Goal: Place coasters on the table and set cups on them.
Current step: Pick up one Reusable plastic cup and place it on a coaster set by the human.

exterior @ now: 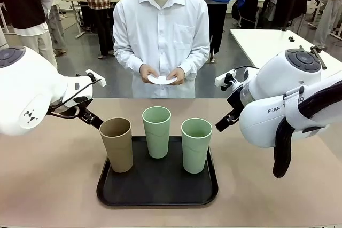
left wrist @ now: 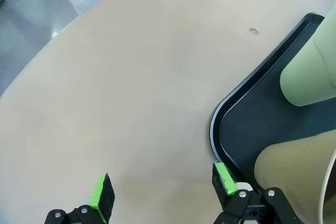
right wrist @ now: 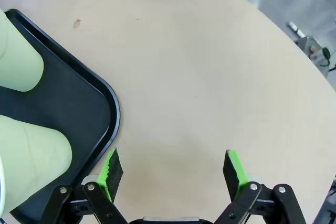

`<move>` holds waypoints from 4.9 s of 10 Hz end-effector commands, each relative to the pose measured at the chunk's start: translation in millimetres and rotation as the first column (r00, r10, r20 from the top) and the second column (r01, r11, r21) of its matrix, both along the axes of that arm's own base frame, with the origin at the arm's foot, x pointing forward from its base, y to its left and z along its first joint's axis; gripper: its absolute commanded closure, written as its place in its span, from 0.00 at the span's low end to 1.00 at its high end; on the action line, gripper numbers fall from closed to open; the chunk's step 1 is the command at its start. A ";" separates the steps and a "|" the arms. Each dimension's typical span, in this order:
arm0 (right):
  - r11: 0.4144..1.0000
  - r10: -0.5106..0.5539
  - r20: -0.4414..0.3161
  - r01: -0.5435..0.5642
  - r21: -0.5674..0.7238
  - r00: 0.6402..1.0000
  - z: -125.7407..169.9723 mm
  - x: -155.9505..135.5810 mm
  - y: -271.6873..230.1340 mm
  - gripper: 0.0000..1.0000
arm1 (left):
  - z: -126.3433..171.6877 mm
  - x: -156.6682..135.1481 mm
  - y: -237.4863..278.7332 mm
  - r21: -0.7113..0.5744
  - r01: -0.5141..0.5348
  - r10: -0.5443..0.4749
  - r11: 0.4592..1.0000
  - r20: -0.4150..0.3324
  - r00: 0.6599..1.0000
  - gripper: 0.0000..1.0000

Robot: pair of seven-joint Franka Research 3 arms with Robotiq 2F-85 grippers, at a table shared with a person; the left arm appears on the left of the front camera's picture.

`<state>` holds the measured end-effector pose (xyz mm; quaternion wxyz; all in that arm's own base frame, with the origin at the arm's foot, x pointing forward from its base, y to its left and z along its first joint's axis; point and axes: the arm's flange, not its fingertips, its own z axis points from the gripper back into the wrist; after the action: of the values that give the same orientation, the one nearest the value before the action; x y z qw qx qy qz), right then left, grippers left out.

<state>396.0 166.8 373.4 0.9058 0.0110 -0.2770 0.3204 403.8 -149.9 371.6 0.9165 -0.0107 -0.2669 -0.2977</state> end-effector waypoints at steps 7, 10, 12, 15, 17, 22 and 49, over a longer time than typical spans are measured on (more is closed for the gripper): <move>0.994 -0.065 -0.058 0.060 -0.090 0.996 77.8 -21.5 -3.2 0.00 | 84.9 -25.4 19.2 0.055 -0.046 0.040 0.997 0.091 0.995 0.00; 0.989 -0.111 -0.229 0.085 -0.121 0.967 106.3 -93.7 -21.7 0.00 | 103.3 -78.1 44.1 -0.015 -0.054 0.052 0.998 -0.107 0.993 0.00; 0.996 -0.086 -0.335 0.070 -0.061 0.938 78.3 -153.4 -31.6 0.00 | 92.7 -119.2 55.9 -0.039 -0.064 0.056 0.997 -0.180 0.982 0.00; 0.991 -0.096 -0.286 0.064 -0.120 0.954 120.7 -103.7 -17.3 0.00 | 122.2 -72.0 37.8 -0.008 -0.050 0.048 0.999 -0.147 0.988 0.00; 0.993 -0.084 -0.323 0.053 -0.105 0.943 123.2 -114.9 -14.5 0.00 | 124.9 -79.9 39.4 -0.022 -0.056 0.051 0.998 -0.184 0.982 0.00; 0.524 0.025 -0.580 0.484 0.701 0.814 95.6 -133.1 -163.2 0.00 | 143.2 -57.6 141.4 -0.728 -0.208 -0.200 0.653 -0.431 0.880 0.00; 0.369 0.194 -0.538 0.447 0.815 0.820 -2.4 -102.0 -307.3 0.00 | 10.5 -12.4 283.3 -0.690 -0.643 -0.135 0.333 -0.709 0.692 0.00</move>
<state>291.9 -139.8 371.9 0.8051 0.5791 -0.1273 0.0189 391.2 132.4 381.3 0.8153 -0.5709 -0.0360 0.0896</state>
